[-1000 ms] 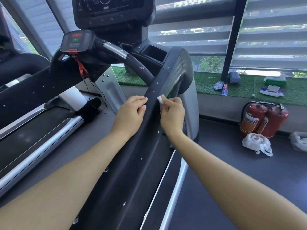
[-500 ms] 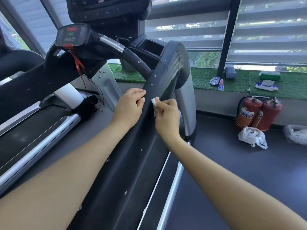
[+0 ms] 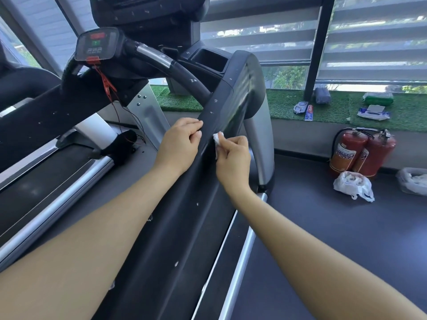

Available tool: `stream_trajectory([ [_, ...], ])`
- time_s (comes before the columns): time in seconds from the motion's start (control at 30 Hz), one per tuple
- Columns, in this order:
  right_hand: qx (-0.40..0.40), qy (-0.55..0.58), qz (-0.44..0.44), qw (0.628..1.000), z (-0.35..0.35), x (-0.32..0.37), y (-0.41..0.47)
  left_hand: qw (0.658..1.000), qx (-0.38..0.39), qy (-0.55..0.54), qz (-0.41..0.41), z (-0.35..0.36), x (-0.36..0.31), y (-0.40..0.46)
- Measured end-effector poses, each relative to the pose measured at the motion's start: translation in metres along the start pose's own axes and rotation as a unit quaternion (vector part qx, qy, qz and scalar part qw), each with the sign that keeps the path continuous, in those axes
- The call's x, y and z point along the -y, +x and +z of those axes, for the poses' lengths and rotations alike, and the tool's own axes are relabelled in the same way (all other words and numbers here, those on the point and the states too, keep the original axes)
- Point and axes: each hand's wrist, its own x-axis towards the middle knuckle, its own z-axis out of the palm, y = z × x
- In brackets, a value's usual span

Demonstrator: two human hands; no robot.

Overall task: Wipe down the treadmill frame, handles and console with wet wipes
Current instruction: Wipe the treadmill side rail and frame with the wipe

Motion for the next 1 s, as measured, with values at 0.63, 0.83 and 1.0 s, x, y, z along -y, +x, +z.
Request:
stream_trajectory([
  [0.63, 0.001, 0.024, 0.028, 0.999, -0.001, -0.023, -0.038, 1.0, 0.002, 0.017, -0.003, 0.001, 0.001, 0.0],
  [0.83, 0.018, 0.036, 0.041, 0.998, -0.002, -0.031, -0.043, 1.0, -0.002, 0.01, -0.007, 0.001, 0.001, 0.0],
  [1.0, 0.018, 0.026, 0.133, 0.991, -0.001, -0.04, -0.014, 1.0, -0.003, 0.006, -0.01, 0.001, 0.0, -0.001],
])
